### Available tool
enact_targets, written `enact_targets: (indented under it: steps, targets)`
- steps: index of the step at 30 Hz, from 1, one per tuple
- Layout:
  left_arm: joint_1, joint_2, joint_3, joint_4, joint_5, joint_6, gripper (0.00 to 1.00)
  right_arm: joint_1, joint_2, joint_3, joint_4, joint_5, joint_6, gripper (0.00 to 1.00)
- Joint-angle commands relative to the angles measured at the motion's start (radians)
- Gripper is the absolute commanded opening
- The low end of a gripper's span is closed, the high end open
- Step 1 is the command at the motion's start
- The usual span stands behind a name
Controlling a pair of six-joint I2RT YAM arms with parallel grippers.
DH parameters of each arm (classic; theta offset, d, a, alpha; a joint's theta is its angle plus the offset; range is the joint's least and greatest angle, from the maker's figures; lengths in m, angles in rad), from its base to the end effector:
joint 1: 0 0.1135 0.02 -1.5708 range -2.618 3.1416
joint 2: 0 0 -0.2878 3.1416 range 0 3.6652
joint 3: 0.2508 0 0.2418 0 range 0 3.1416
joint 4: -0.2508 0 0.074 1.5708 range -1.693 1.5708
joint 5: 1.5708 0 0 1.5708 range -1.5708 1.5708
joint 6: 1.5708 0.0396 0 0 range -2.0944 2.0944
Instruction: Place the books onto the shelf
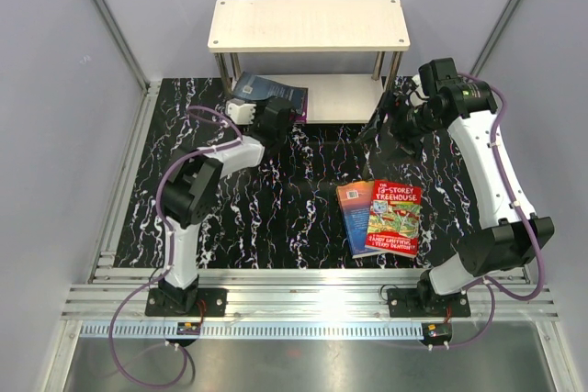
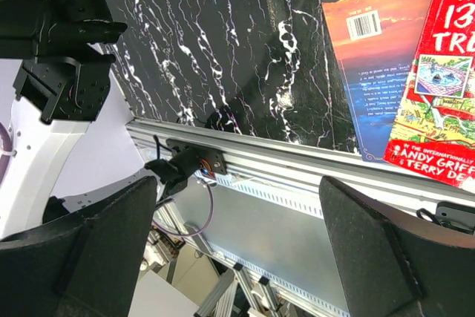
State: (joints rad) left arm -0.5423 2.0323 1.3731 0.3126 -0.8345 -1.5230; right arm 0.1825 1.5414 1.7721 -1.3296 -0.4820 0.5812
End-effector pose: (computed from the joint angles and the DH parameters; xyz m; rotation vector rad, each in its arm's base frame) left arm 0.4132 -0.2147 0.2410 -1.3180 1.3006 -0.6641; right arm 0.2675 0.0680 0.4160 0.3857 2.7302 0.8744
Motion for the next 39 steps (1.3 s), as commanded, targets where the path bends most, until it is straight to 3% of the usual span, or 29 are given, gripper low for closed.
enact_targets:
  steps: [1,5,6,11,15,18,25,32,34,36,37,39]
  targets:
    - [0.005,-0.021,0.037,0.059,-0.011,-0.055,0.07,0.008,-0.029,-0.008,0.009,0.016,-0.021,0.97]
    - [0.007,-0.023,0.003,0.057,0.006,-0.081,0.32,0.008,-0.038,-0.019,0.009,0.017,-0.023,0.98]
    - [0.007,-0.023,-0.003,0.036,0.011,-0.097,0.47,0.008,-0.040,-0.019,0.010,0.017,-0.023,0.97]
    - [0.015,-0.015,0.006,0.005,0.080,-0.140,0.72,0.009,-0.046,-0.031,0.010,0.017,-0.023,0.98]
    - [0.013,-0.027,0.113,-0.250,0.142,-0.173,0.90,0.009,-0.049,-0.034,0.012,0.016,-0.021,0.98]
    - [0.021,-0.014,0.243,-0.566,0.239,-0.262,0.99,0.009,-0.049,-0.034,0.013,0.016,-0.021,0.98]
    - [0.025,-0.021,0.379,-0.940,0.365,-0.226,0.99,0.008,-0.056,-0.040,0.021,0.008,-0.017,0.98]
    - [0.042,-0.124,0.149,-0.867,0.408,-0.239,0.99,0.008,-0.075,-0.062,0.026,0.008,-0.015,0.98]
    - [0.044,-0.144,0.107,-0.833,0.408,-0.230,0.84,0.008,-0.078,-0.068,0.026,0.014,-0.015,0.98]
    - [0.044,-0.150,0.095,-0.808,0.402,-0.214,0.61,0.008,-0.083,-0.071,0.024,0.016,-0.017,0.97]
    - [0.042,-0.150,0.092,-0.810,0.403,-0.215,0.33,0.008,-0.083,-0.074,0.026,0.017,-0.017,0.97]
    - [0.042,-0.146,0.087,-0.782,0.414,-0.212,0.14,0.009,-0.084,-0.073,0.024,0.020,-0.017,0.97]
